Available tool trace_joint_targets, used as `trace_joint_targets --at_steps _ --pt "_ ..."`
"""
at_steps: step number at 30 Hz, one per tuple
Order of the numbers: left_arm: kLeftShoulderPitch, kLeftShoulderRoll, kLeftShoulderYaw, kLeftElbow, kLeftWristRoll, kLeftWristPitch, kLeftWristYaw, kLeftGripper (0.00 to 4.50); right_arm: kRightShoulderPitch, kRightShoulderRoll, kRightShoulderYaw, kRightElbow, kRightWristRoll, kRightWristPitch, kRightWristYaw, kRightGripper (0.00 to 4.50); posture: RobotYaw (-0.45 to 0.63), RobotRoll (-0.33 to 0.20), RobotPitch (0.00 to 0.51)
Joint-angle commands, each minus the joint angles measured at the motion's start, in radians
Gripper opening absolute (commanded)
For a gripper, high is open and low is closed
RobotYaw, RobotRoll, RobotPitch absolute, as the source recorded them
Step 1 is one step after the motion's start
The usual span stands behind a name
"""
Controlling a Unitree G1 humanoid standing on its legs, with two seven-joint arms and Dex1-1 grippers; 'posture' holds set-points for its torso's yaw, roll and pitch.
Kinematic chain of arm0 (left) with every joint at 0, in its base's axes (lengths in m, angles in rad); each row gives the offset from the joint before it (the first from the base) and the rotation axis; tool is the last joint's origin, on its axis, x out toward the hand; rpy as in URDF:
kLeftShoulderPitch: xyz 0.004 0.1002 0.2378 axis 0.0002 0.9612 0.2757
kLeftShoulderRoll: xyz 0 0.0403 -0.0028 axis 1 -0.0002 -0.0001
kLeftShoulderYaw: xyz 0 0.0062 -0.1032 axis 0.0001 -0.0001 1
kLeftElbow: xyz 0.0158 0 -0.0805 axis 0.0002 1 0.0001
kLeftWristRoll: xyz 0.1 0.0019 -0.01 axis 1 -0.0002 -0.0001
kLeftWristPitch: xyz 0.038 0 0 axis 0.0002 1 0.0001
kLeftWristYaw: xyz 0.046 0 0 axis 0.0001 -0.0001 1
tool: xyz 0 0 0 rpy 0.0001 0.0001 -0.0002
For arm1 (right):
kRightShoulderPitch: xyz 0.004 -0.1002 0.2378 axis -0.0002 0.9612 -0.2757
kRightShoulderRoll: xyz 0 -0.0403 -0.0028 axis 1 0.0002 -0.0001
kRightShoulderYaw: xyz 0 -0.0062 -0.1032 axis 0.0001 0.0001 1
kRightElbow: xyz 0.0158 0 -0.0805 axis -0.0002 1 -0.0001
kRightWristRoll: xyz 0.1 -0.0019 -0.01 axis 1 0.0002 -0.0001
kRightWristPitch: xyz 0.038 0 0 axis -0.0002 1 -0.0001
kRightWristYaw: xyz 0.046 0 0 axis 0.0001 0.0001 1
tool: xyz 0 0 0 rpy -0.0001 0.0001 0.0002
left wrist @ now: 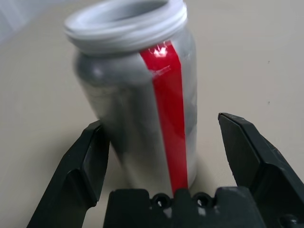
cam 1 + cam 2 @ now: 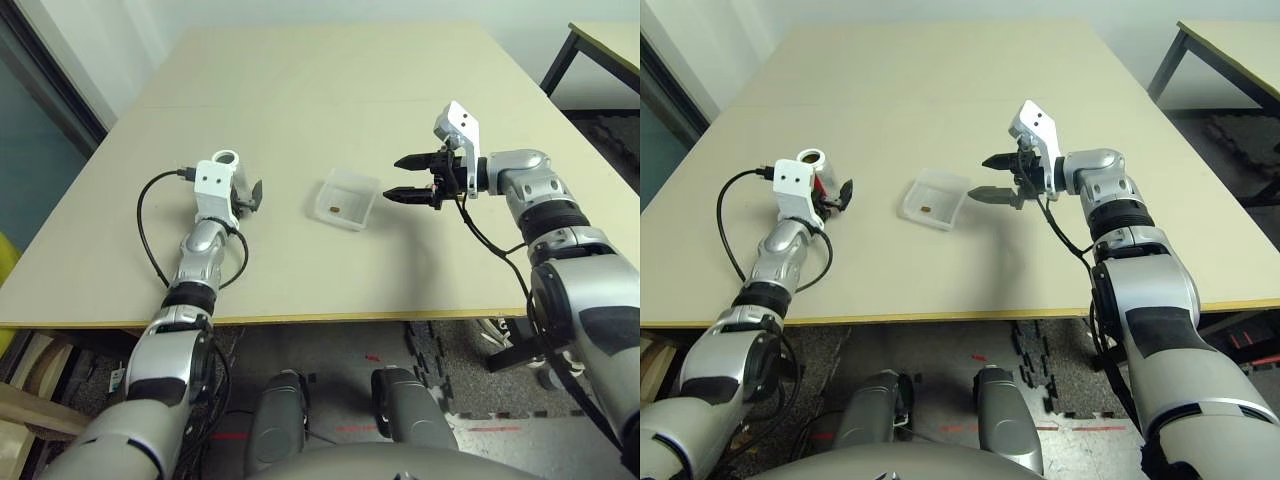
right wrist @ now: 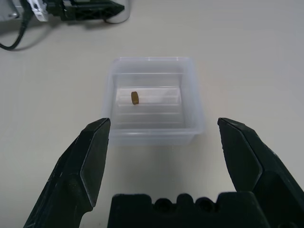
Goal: Pour the medicine from the bottle into the box.
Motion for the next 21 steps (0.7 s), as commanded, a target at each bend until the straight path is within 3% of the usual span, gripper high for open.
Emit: trace_joint_targets --at_steps 1,12,21 --pt "0.073 -0.005 -0.008 -0.146 -0.019 0.082 0.003 4.49 -0.009 0.001 0.005 0.018 -0.007 -0.008 -0.002 4.5 -0.15 0.0 0.073" --pt "0.371 -0.008 0.019 -0.653 -0.08 0.306 0.003 4.49 -0.001 0.007 -0.013 0.023 0.01 -0.008 -0.013 4.5 -0.14 0.0 0.078" --pt "0.464 0.093 0.153 -0.679 -0.118 0.267 0.001 4.49 0.041 -0.002 -0.17 0.017 0.131 0.071 -0.176 4.5 -0.11 0.0 0.092"
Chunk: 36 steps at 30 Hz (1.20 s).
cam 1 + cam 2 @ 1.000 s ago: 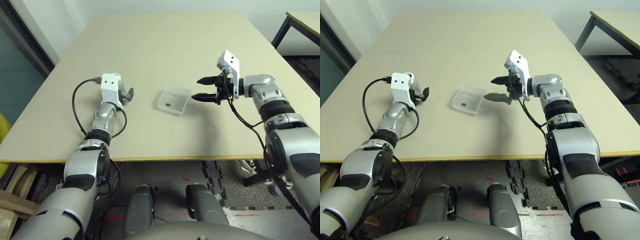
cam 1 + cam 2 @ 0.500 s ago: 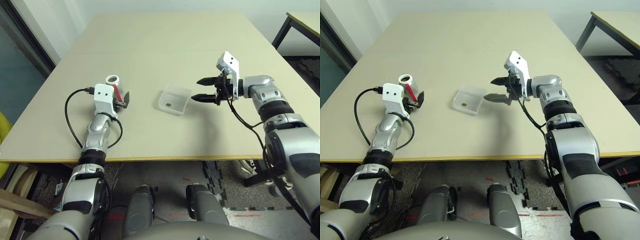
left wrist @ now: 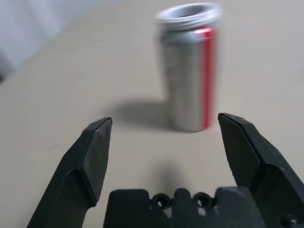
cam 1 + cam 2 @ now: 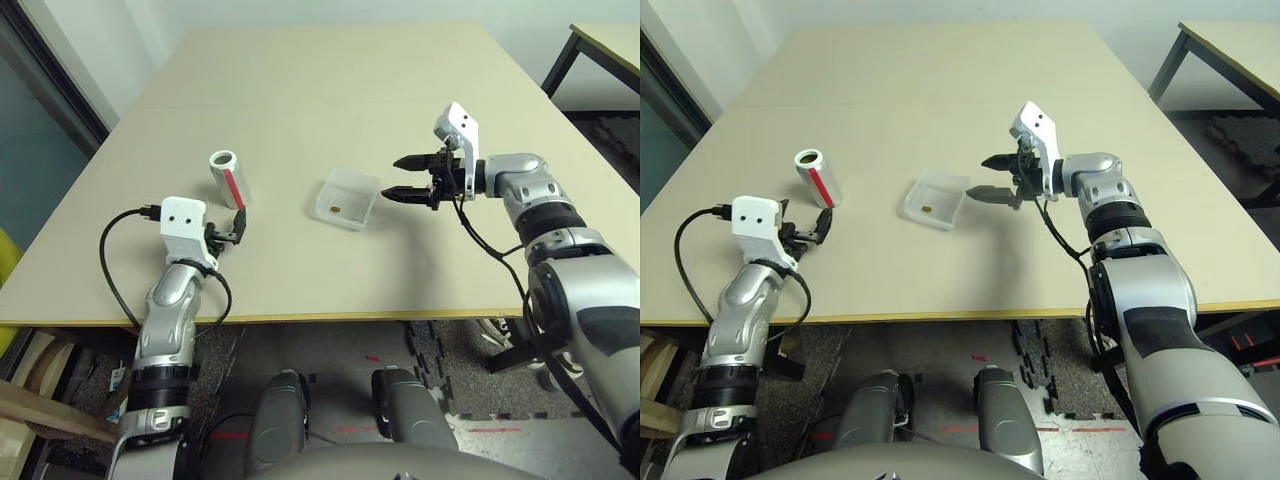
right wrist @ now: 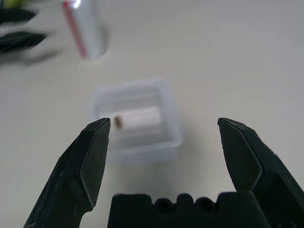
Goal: Pour the medicine from the bottle into the box.
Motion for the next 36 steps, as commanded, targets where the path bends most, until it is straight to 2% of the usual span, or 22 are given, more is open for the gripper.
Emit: trace_joint_targets --at_steps 1,7,17,25,36 --pt "0.02 0.037 0.06 0.006 -0.023 -0.006 0.002 4.49 0.032 -0.017 -0.063 -0.009 0.051 0.037 -0.082 4.5 -0.11 0.0 0.092" --pt "-0.02 0.111 0.145 0.098 -0.052 0.009 0.004 4.49 0.086 -0.053 -0.126 -0.037 0.084 0.047 -0.223 4.5 -0.11 0.0 0.101" --pt "-0.237 0.239 0.162 0.429 -0.078 -0.041 -0.091 4.49 0.139 -0.112 -0.229 -0.045 0.104 -0.057 -0.531 4.5 -0.13 0.0 0.112" --pt "-0.36 0.27 0.138 0.565 -0.071 -0.079 -0.144 4.49 0.201 -0.147 -0.261 -0.048 0.095 -0.18 -0.669 4.5 -0.16 0.0 0.115" --pt "-0.44 0.286 0.104 0.66 -0.067 -0.114 -0.177 4.49 0.252 -0.178 -0.248 -0.025 0.063 -0.281 -0.772 4.5 -0.16 0.0 0.108"
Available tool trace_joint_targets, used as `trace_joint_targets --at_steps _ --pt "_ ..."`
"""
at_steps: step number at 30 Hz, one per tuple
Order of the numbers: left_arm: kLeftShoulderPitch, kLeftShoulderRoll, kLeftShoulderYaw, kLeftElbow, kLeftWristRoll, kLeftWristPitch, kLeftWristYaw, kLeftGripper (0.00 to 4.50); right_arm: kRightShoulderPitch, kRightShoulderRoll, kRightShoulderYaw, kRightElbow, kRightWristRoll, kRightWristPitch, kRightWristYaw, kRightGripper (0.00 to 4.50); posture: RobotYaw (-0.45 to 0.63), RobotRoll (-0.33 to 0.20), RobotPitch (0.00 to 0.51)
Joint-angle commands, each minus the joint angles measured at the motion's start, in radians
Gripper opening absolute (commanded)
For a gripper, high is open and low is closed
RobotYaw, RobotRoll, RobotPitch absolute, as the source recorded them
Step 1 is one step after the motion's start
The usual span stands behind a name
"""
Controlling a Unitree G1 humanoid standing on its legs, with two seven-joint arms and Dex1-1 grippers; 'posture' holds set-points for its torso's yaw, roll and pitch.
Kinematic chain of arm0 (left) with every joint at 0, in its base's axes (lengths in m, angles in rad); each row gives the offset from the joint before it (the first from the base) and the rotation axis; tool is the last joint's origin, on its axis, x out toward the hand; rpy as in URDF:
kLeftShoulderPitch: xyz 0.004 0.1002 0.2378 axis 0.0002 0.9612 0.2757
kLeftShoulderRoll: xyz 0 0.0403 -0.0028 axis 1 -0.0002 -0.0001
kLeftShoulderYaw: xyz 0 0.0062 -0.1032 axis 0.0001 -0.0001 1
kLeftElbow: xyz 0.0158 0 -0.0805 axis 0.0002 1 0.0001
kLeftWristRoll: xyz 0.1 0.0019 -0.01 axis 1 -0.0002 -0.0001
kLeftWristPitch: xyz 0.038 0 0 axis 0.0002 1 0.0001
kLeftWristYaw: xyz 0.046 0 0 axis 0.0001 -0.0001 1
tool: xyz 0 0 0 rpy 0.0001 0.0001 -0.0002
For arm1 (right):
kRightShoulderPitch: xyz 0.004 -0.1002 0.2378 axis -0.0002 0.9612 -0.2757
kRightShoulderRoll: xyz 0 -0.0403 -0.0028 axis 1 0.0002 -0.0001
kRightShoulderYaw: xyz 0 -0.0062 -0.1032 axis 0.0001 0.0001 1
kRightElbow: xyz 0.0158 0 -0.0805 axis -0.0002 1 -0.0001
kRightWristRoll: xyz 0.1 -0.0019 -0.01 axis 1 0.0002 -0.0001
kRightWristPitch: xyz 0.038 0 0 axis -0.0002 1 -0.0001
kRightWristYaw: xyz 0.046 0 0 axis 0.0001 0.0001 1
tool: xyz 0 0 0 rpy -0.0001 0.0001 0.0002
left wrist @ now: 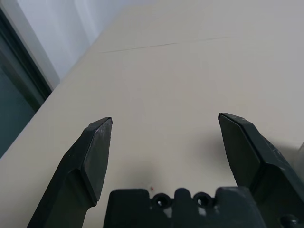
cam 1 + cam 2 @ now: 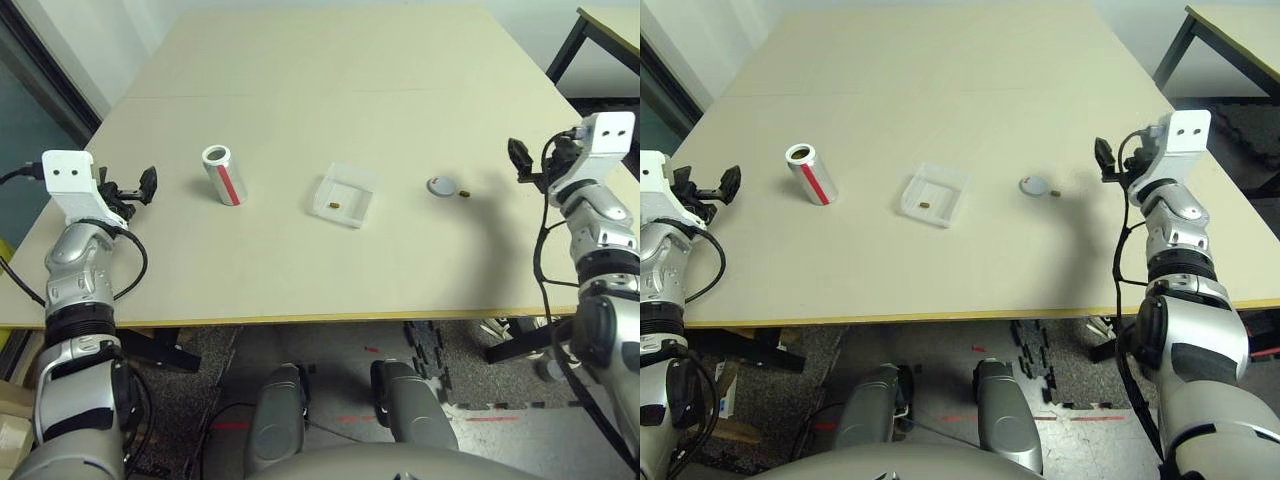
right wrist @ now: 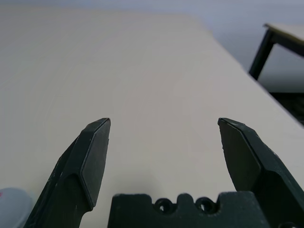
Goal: Pour the medicine from the bottle into the box.
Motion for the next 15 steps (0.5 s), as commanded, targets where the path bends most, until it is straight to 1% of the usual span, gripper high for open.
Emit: trace_joint_targets --at_steps 1,9,15 --pt "-0.016 0.027 -0.009 0.037 0.007 -0.016 -0.014 4.49 0.017 -0.007 0.001 0.012 -0.006 -0.019 -0.014 4.5 -0.16 0.0 0.109" --pt "-0.033 0.046 -0.014 0.073 0.004 -0.031 -0.022 4.49 0.017 -0.005 0.002 0.016 -0.005 -0.024 -0.023 4.5 -0.15 0.0 0.108" --pt "-0.053 0.061 -0.019 0.107 0.009 -0.047 -0.028 4.49 0.018 0.002 0.004 0.015 -0.003 -0.032 -0.03 4.5 -0.15 0.0 0.098"
